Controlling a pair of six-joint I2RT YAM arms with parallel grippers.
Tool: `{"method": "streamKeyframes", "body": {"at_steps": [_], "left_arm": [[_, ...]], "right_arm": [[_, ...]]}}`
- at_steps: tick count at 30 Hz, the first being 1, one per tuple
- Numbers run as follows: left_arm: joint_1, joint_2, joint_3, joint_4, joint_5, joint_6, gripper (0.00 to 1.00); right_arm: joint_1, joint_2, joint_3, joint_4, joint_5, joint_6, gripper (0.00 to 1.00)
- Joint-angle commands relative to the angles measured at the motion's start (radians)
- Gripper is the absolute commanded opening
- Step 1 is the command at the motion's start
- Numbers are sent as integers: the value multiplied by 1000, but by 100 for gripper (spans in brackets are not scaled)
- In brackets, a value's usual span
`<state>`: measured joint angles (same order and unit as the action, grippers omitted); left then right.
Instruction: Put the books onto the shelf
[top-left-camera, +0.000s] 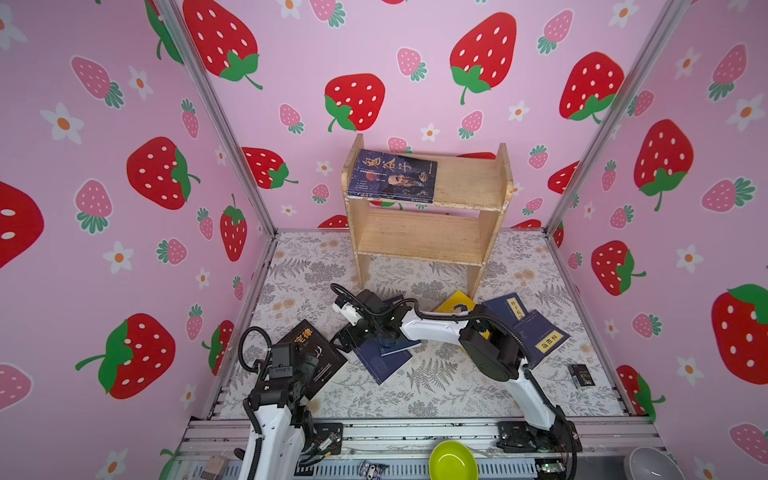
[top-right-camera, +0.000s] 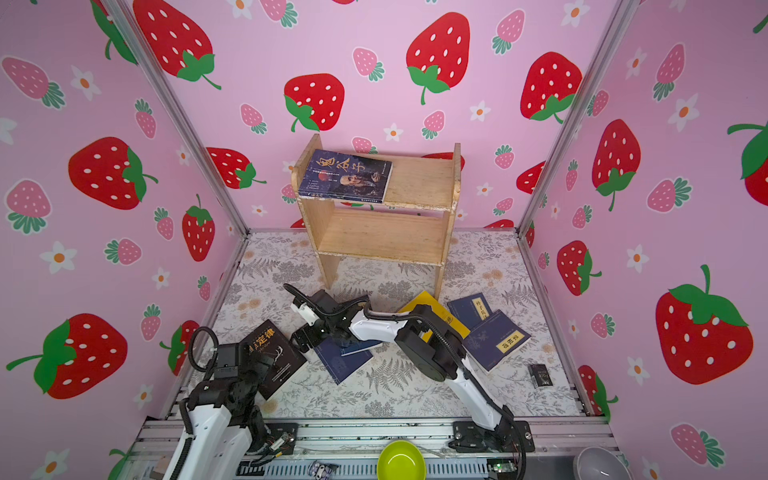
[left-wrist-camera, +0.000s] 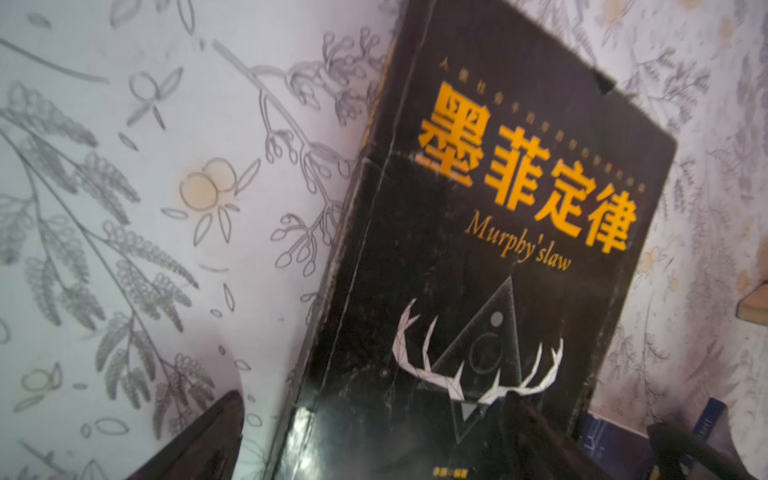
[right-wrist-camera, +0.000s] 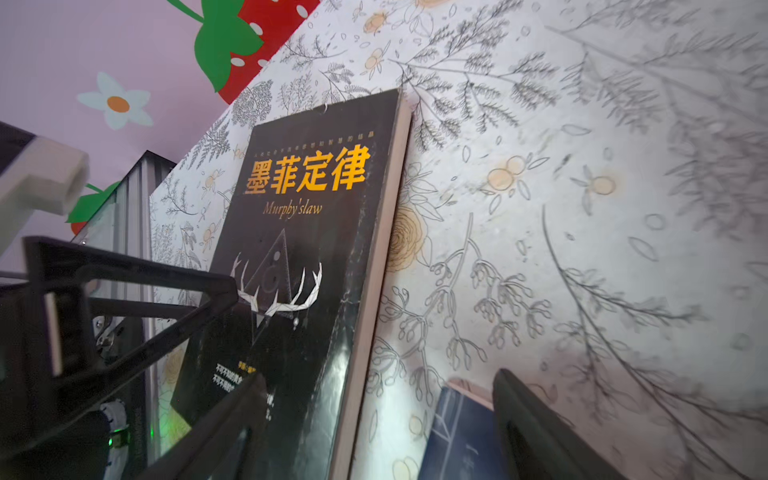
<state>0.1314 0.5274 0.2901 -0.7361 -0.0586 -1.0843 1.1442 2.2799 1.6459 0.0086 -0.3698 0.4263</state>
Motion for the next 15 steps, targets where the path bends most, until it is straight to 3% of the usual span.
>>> {"method": "streamKeyframes", "body": {"at_steps": [1,5,10,15], "left_arm": [[5,-14,-32,57,87,4,97],[4,-56,-67,95,137,11,97],[5,-146,-140,187,231,-33,91],[6,-226,-174,182,228,-67,91]], "right_arm": [[5,42,62,-111,-66,25,85],[5,103,130,-165,-113,28,82],[14,153,189,-174,-219,34,68],[12,152,225,-203,-279,19,53]]}}
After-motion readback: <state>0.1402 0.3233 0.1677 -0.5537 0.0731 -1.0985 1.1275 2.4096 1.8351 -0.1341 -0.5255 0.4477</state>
